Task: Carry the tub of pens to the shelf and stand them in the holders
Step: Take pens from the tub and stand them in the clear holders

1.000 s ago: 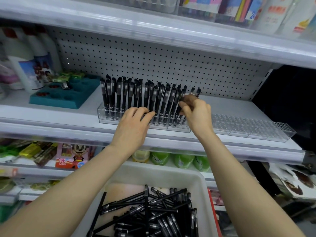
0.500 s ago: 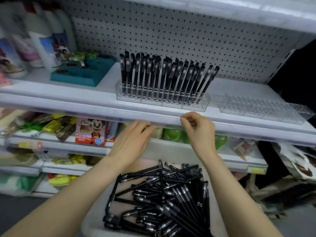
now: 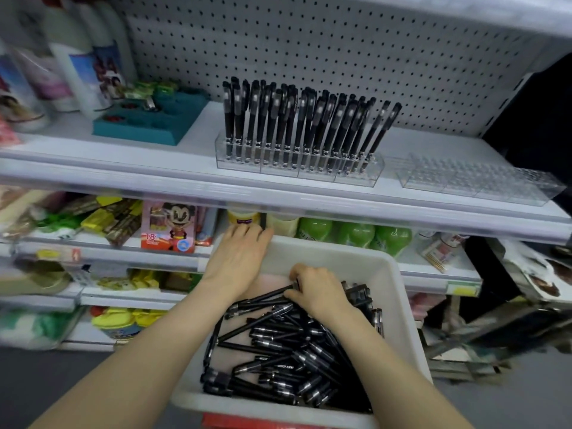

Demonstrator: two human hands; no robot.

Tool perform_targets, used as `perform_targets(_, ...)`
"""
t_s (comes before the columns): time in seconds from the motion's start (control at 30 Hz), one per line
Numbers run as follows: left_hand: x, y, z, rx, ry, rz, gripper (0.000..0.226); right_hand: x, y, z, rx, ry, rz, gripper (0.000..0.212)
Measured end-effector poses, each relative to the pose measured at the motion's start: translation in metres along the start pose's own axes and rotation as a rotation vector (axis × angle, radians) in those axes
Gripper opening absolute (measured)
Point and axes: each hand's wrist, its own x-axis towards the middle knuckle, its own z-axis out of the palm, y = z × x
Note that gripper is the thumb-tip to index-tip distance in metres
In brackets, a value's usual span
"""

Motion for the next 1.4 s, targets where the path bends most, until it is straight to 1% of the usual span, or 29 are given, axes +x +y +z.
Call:
perform_targets(0.03, 0.0, 0.0, -0.001, -0.001, -0.009, -0.001, 0.055, 0.002, 0.0, 0.0, 0.016, -0.011, 0.019, 0.033)
perform_targets(0.1, 0.0, 0.001, -0.002, 0.001, -0.027, -0.007, 0.055, 0.005, 0.002, -0.003, 0.128, -0.046, 0.062, 0.034)
perform_targets(0.2, 0.003, 0.001, -0.004, -0.01, -0.042, -0.021, 0.056, 0.001, 0.008, -0.022, 0.414, -0.146, 0.118, 0.037)
perform_targets(0.27, 0.004, -0.001, -0.007, -0.055, -0.051, -0.023, 0.055, -0.005, 0.013, -0.042, 0.615, -0.18, 0.103, 0.035)
perform_targets(0.33, 0.007, -0.002, -0.017, -0.078, -0.054, -0.006, 0.046, -0.008, 0.02, -0.066, 0.769, -0.131, 0.044, 0.026)
perform_targets(0.37, 0.009, -0.001, -0.025, -0.088, -0.03, 0.014, 0.039, -0.009, 0.023, -0.079, 0.82, -0.098, 0.007, 0.021)
perform_targets(0.43, 0.019, 0.003, -0.043, -0.143, 0.059, 0.077, 0.031, -0.009, 0.029, -0.106, 0.924, -0.028, -0.05, 0.012)
perform_targets(0.5, 0.036, 0.011, -0.065, -0.188, 0.165, 0.13, 0.033, -0.008, 0.036, -0.134, 0.991, 0.079, -0.074, 0.006)
perform_targets(0.6, 0.068, 0.022, -0.086, -0.168, 0.271, 0.104, 0.05, -0.004, 0.048, -0.172, 0.99, 0.301, -0.073, 0.008)
perform_targets(0.7, 0.097, 0.022, -0.09, -0.113, 0.291, 0.077, 0.062, 0.004, 0.061, -0.201, 0.978, 0.569, -0.063, 0.005)
perform_targets(0.8, 0.113, 0.019, -0.086, -0.077, 0.276, 0.054, 0.058, 0.017, 0.067, -0.22, 0.934, 0.768, -0.069, 0.006)
perform_targets(0.93, 0.117, 0.02, -0.078, -0.049, 0.294, 0.031, 0.054, 0.034, 0.064, -0.233, 0.885, 0.923, -0.068, 0.001)
perform_targets(1.0, 0.117, 0.02, -0.075, -0.055, 0.313, 0.031, 0.054, 0.043, 0.062, -0.235, 0.83, 0.962, -0.075, 0.004)
perform_targets(1.1, 0.117, 0.022, -0.073, -0.058, 0.332, 0.03, 0.053, 0.055, 0.063, -0.233, 0.687, 0.979, -0.064, 0.019)
perform_targets(1.17, 0.117, 0.022, -0.073, -0.065, 0.339, 0.032, 0.052, 0.061, 0.064, -0.231, 0.63, 0.979, -0.062, 0.022)
perform_targets(1.23, 0.117, 0.021, -0.072, -0.061, 0.348, 0.036, 0.052, 0.065, 0.062, -0.227, 0.605, 0.945, -0.054, 0.021)
perform_targets(1.4, 0.117, 0.021, -0.07, -0.051, 0.365, 0.039, 0.052, 0.07, 0.061, -0.206, 0.482, 0.798, -0.035, 0.018)
